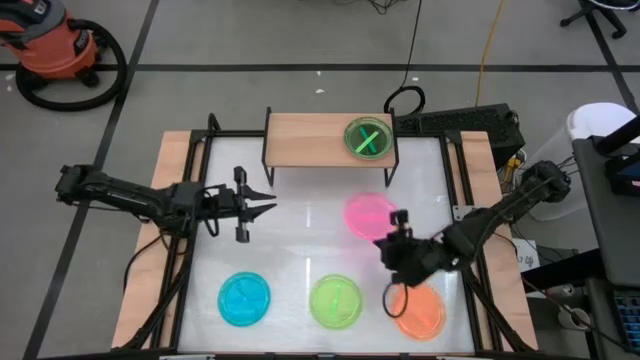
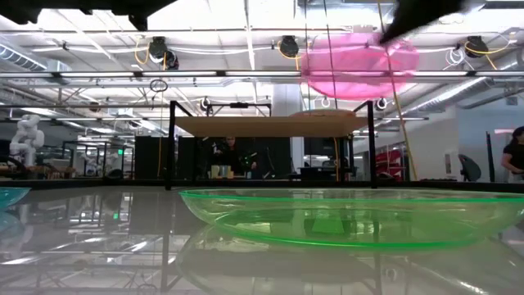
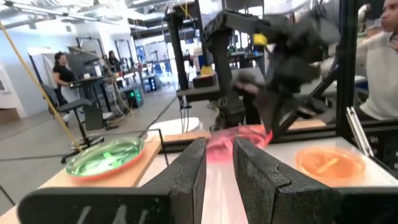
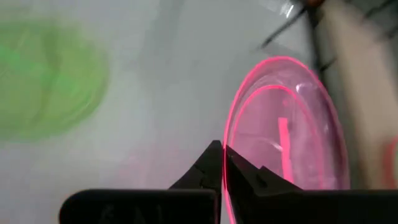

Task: Place and stack plates onto a shelf
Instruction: Put the pink plate on the shelf

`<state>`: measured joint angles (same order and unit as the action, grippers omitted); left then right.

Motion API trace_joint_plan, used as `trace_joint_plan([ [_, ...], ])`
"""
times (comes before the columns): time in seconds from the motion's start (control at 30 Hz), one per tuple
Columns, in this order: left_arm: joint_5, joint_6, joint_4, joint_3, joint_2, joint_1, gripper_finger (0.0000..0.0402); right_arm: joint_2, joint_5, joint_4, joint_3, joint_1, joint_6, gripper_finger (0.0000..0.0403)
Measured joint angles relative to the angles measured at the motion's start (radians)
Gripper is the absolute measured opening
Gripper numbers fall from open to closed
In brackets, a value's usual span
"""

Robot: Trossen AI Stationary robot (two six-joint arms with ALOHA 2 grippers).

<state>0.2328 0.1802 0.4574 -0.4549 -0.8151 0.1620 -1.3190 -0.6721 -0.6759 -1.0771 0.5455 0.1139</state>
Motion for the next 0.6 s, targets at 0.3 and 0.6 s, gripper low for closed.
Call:
trace_joint_plan([
  [0.3,0.005,0.021,-0.067,0.001,0.016,0.003,0.0085,0.0,0.205,0.535,-0.023,-0.411,-0.619,0.0],
  [0.6,0.005,0.054,-0.055,0.001,0.015,0.0,0.0085,-0.124,0.679,0.938,-0.023,-0.822,-0.577,0.0],
])
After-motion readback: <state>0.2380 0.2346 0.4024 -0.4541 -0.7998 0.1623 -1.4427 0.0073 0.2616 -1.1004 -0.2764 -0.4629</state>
